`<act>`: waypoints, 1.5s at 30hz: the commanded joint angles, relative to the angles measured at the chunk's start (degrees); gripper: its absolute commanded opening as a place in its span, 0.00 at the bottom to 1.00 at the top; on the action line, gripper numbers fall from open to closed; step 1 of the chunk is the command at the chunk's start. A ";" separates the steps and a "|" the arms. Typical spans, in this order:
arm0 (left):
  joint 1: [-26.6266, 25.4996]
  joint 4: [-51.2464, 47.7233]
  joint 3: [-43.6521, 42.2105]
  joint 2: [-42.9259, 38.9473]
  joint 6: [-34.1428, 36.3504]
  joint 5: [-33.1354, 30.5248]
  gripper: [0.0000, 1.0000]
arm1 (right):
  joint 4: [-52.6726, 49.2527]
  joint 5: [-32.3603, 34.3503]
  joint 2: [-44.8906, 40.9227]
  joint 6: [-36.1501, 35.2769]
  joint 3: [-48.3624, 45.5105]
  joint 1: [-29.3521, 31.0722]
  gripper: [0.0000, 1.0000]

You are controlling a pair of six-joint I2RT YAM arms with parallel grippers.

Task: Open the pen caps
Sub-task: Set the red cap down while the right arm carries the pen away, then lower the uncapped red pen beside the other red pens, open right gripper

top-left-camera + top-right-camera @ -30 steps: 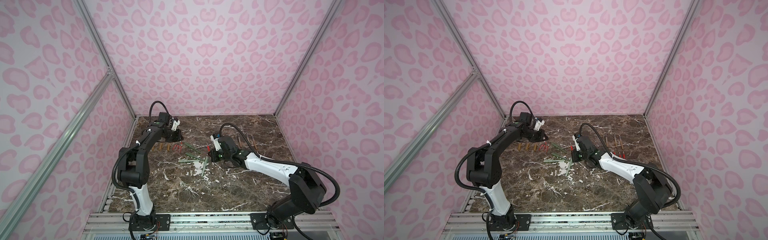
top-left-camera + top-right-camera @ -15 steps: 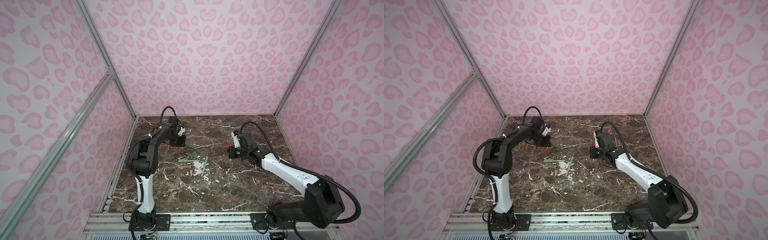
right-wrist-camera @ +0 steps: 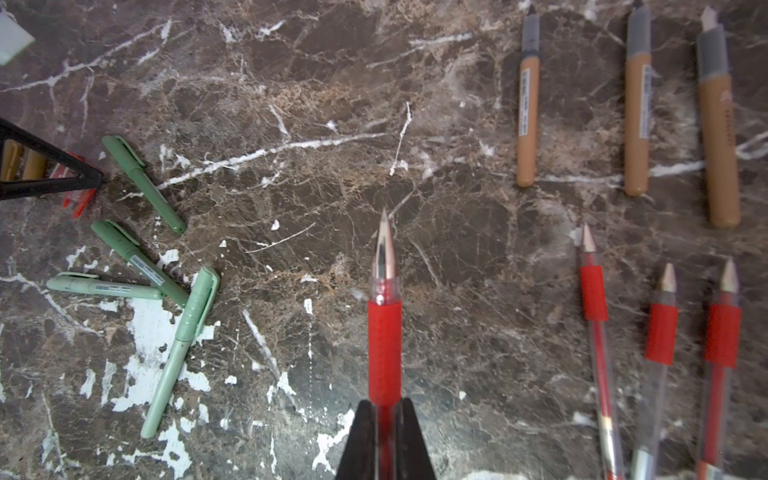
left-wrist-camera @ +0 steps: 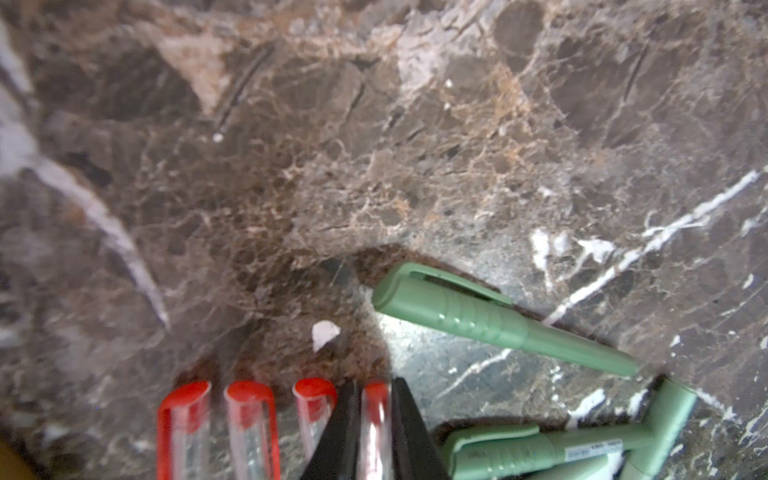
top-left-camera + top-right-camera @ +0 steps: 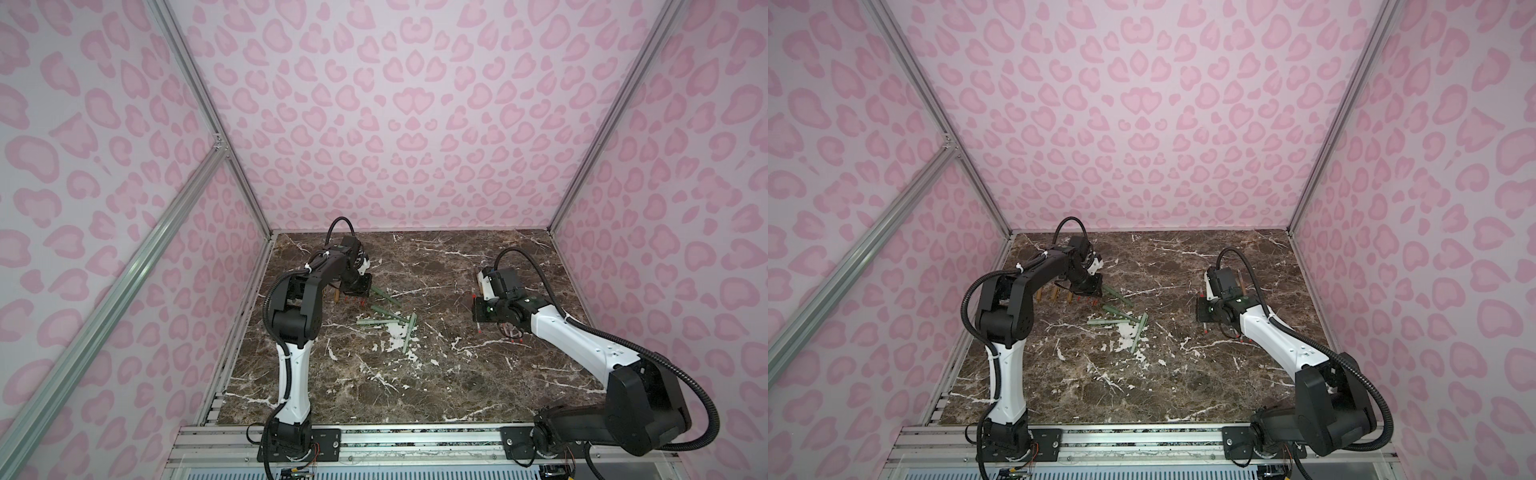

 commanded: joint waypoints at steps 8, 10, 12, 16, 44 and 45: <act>-0.07 -1.44 -0.62 -4.06 0.17 -0.30 0.25 | -2.94 0.86 0.70 -2.88 -0.47 -2.38 0.00; -0.16 -1.28 -1.39 -6.42 0.08 0.11 0.28 | -3.37 0.95 1.26 -3.61 -0.45 -3.03 0.00; -0.23 -0.75 -2.60 -8.98 -0.05 0.14 0.30 | -3.39 1.08 2.02 -4.33 -0.45 -3.52 0.00; -0.31 0.96 -6.22 -15.04 0.25 -1.22 0.35 | -3.27 2.51 3.91 -5.56 -0.07 -4.62 0.00; 7.19 18.13 -33.51 -42.89 1.32 -9.02 0.96 | 0.48 8.05 19.87 -9.39 4.59 -9.16 0.06; 7.32 18.16 -33.51 -43.06 1.27 -8.92 0.96 | 0.57 8.14 20.16 -9.40 4.61 -9.16 0.07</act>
